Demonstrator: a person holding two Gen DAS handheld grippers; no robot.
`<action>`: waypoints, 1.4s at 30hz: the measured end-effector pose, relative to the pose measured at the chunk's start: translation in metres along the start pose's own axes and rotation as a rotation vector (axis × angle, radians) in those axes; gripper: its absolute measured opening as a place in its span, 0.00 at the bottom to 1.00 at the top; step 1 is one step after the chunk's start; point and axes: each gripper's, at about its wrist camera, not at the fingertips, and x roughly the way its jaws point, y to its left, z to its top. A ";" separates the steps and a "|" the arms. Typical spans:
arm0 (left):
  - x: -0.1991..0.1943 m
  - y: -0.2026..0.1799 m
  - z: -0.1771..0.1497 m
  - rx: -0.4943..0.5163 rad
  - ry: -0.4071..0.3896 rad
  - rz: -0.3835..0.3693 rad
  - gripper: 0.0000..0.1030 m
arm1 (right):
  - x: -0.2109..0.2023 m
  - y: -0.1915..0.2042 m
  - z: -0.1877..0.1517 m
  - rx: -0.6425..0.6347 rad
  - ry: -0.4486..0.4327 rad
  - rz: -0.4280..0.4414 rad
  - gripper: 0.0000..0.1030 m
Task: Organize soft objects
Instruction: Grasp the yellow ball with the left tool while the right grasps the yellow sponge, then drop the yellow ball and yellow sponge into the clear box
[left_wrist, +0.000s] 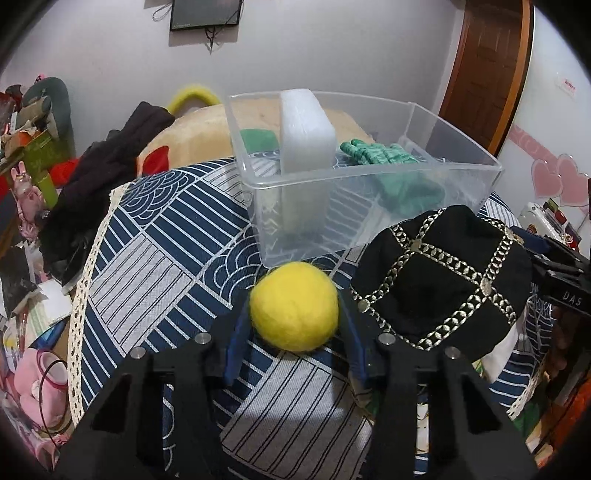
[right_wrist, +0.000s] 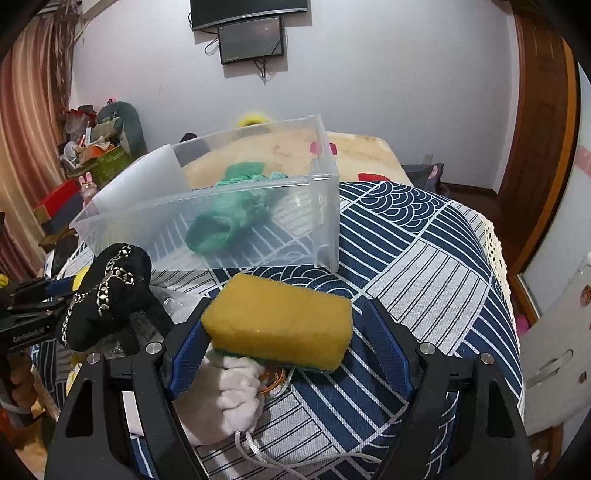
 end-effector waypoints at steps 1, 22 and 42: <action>-0.002 0.000 0.000 0.003 -0.006 0.005 0.44 | -0.002 0.000 0.000 -0.003 -0.001 0.012 0.66; -0.075 0.002 0.048 0.023 -0.214 0.040 0.43 | -0.041 0.019 0.046 -0.067 -0.201 -0.016 0.64; -0.040 -0.032 0.091 0.076 -0.221 -0.030 0.43 | -0.005 0.040 0.084 -0.074 -0.235 0.058 0.65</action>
